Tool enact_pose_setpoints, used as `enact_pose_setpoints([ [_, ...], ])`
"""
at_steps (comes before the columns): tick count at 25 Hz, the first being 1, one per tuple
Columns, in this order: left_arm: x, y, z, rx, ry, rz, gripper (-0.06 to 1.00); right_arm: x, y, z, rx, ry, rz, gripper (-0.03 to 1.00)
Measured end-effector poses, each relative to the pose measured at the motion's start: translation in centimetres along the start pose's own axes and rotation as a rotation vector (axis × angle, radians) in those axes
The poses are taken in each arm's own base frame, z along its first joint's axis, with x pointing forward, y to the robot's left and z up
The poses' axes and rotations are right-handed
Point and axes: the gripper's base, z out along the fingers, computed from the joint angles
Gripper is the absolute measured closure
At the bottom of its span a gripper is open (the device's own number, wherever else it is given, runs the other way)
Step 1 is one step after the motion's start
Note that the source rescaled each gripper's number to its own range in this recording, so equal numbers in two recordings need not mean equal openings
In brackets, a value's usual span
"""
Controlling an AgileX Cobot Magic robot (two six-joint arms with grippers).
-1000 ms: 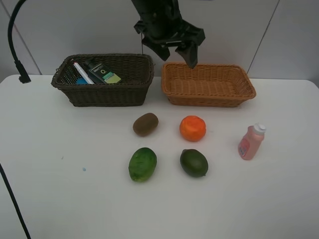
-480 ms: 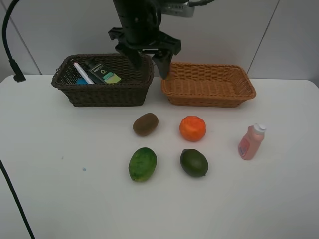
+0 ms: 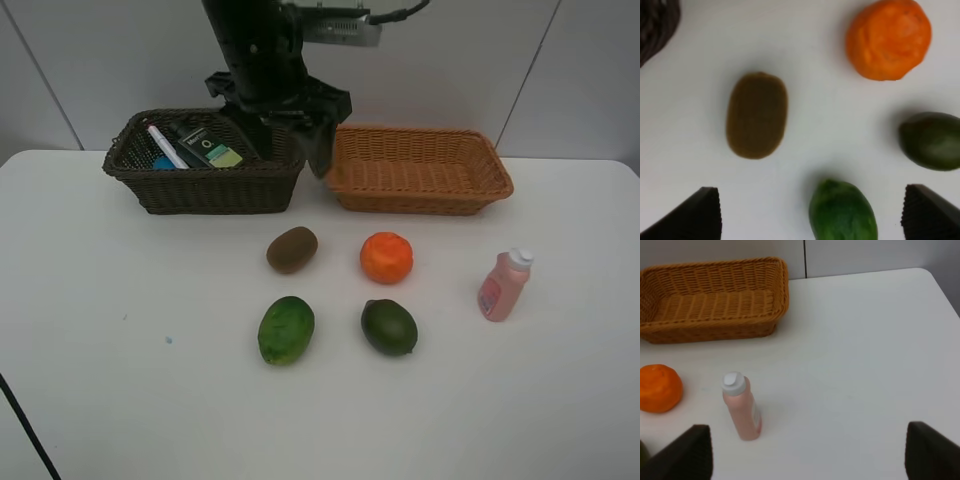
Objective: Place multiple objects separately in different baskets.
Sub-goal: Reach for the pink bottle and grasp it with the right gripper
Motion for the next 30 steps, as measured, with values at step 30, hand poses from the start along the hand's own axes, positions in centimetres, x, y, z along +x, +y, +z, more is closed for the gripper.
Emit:
enact_pose_setpoints([
  [30,30.1,4.1,-14.3,-0.255,-0.207,-0.48,-0.02,0.0,0.0,0.0,0.0,0.0,0.0,0.02],
])
